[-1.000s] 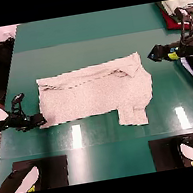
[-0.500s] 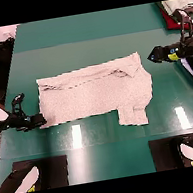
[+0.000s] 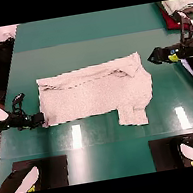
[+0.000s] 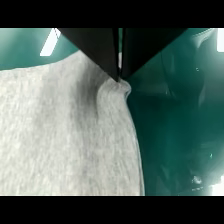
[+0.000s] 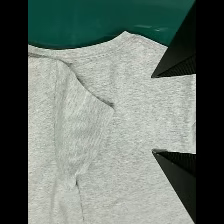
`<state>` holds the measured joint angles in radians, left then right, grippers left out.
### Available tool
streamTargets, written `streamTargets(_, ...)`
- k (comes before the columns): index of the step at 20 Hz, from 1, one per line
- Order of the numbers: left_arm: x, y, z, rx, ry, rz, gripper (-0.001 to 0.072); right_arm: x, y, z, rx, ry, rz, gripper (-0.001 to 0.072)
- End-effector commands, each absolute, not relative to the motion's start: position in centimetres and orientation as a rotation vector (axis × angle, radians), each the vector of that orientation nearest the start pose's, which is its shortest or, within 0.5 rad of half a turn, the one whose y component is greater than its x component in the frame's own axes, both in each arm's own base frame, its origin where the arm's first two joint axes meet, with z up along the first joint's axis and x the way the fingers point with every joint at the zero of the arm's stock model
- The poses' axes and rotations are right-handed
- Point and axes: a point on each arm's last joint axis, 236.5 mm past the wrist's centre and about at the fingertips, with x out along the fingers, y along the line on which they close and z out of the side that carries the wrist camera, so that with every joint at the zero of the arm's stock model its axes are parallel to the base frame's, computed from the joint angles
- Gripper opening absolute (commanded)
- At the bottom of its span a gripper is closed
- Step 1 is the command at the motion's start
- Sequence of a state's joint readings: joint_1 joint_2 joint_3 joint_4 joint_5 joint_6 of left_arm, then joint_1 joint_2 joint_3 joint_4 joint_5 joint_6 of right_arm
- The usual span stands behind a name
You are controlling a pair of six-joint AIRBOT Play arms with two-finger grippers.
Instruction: Fold the shirts.
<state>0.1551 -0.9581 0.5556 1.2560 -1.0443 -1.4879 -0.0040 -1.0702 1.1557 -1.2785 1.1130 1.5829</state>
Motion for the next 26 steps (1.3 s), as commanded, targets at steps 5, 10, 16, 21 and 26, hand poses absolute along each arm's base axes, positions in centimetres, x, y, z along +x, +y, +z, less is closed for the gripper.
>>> streamTargets(5, 26.1, -1.7, -2.3, -0.245, 1.338, -0.094, 0.0022, 31.6, 2.0, 2.6, 0.33, 1.321, 0.076, 0.0503)
streamTargets(10, 26.9, -1.9, -0.6, -0.249, 1.294, -0.104, 0.0023, 27.6, 2.7, -4.9, 0.457, 1.494, 0.06, 0.0503)
streamTargets(16, 26.8, -1.9, -0.6, -0.25, 1.3, -0.106, 0.0023, 28.6, 5.0, -8.1, 0.48, 1.533, 0.084, 0.0468)
streamTargets(21, 26.8, -1.9, -0.6, -0.25, 1.301, -0.106, 0.0023, 29.0, 5.7, -9.0, 0.461, 1.537, 0.087, 0.0424)
streamTargets(26, 27.1, -1.9, 0.1, -0.246, 1.286, -0.108, 0.0023, 30.3, 5.5, -6.6, 0.442, 1.438, 0.095, 0.0014)
